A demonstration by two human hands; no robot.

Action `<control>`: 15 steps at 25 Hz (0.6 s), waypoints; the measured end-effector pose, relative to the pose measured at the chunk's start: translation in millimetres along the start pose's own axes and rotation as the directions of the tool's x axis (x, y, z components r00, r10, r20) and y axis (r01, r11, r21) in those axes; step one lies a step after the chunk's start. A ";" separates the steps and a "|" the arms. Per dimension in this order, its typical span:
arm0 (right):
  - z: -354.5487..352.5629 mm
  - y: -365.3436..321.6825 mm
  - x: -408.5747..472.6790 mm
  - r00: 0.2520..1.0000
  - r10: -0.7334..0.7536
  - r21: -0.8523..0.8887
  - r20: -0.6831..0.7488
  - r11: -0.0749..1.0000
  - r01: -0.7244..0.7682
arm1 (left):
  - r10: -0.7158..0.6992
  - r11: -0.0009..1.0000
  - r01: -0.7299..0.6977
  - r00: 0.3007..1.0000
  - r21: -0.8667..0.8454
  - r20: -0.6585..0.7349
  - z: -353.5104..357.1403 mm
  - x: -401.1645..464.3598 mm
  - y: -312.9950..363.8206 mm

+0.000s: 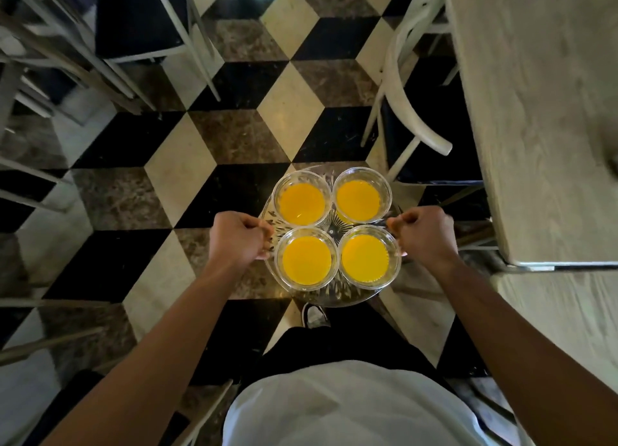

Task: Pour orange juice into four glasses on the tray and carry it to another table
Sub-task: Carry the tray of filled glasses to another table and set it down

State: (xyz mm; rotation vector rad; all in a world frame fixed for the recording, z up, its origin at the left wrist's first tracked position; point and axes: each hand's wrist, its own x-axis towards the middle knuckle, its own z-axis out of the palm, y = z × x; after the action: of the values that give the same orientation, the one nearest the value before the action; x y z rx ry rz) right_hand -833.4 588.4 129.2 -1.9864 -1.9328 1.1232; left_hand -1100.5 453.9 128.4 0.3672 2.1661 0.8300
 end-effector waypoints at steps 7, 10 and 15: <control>8.7 -45.2 71.9 1.000 -0.016 0.017 0.013 1.000 0.016 | -0.043 0.999 0.044 0.998 0.025 -0.038 0.6 71.7 44.0; 5.0 -66.9 106.9 1.000 -0.015 0.019 0.013 1.000 0.015 | -0.059 0.998 0.059 0.997 0.015 -0.043 2.2 100.8 70.9; -4.0 -106.1 167.4 0.999 -0.041 0.002 0.021 0.999 0.041 | -0.066 0.998 0.067 0.995 0.006 -0.081 0.6 142.2 122.9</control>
State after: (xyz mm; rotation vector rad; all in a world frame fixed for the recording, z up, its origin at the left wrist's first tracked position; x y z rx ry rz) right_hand -934.2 759.1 127.1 -1.9330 -1.9722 1.1401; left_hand -1194.6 616.5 129.9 0.2687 2.2447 0.8108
